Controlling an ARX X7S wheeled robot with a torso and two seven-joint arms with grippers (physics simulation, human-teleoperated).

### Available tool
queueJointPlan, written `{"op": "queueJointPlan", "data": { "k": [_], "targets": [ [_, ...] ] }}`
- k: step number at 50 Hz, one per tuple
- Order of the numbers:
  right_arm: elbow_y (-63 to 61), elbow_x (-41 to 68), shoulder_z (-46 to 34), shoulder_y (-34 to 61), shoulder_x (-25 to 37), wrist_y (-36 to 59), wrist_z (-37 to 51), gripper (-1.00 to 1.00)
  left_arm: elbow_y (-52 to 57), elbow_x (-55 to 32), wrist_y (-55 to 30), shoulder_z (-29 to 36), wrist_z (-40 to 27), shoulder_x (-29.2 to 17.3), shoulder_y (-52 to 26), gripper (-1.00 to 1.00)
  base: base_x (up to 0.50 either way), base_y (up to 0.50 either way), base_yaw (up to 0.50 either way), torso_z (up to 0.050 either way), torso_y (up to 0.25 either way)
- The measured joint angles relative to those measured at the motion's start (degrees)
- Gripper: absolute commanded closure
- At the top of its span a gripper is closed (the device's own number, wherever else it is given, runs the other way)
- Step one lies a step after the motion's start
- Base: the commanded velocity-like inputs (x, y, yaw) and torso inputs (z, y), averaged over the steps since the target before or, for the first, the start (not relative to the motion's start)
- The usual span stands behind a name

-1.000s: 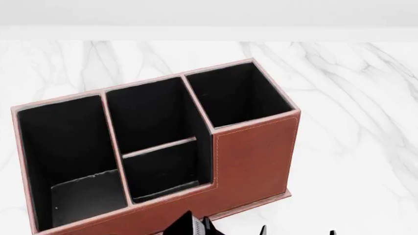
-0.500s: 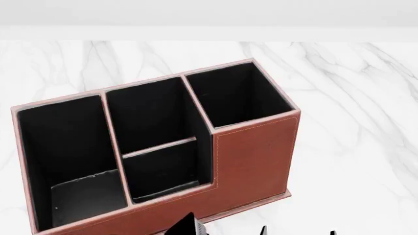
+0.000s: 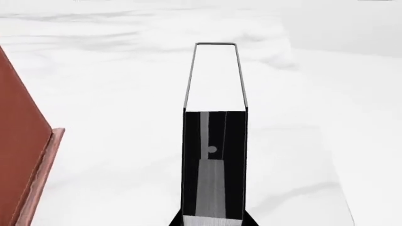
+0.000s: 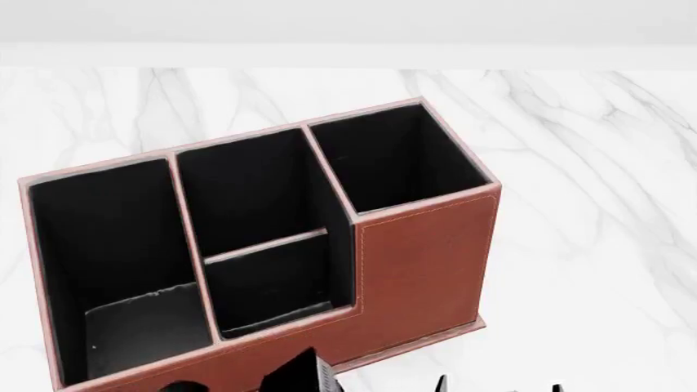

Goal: Pick up the book and place it in the back compartment of the caddy.

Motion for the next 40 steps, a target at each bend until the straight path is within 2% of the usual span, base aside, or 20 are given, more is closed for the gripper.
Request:
{"op": "queueJointPlan", "data": {
  "k": [14, 26, 40],
  "targets": [
    [0.16, -0.24, -0.1, 0.03, -0.01, -0.1, 0.23, -1.0, 18.57, 2.32, -2.77, 3.08, -11.19, -12.18, -2.1, 1.0, 0.0, 0.0, 0.0, 0.0, 0.001],
    [0.33, -0.43, -0.26, 0.09, -0.04, -0.1, 0.39, -1.0, 34.49, 3.27, -5.69, 3.08, -19.74, -22.99, -4.33, 1.0, 0.0, 0.0, 0.0, 0.0, 0.001],
    [0.72, -0.48, -0.48, 0.29, -0.08, -0.19, 0.47, -1.0, 46.36, 3.79, -9.16, 2.51, -26.81, -31.64, -6.81, 1.0, 0.0, 0.0, 0.0, 0.0, 0.001]
  ]
}}
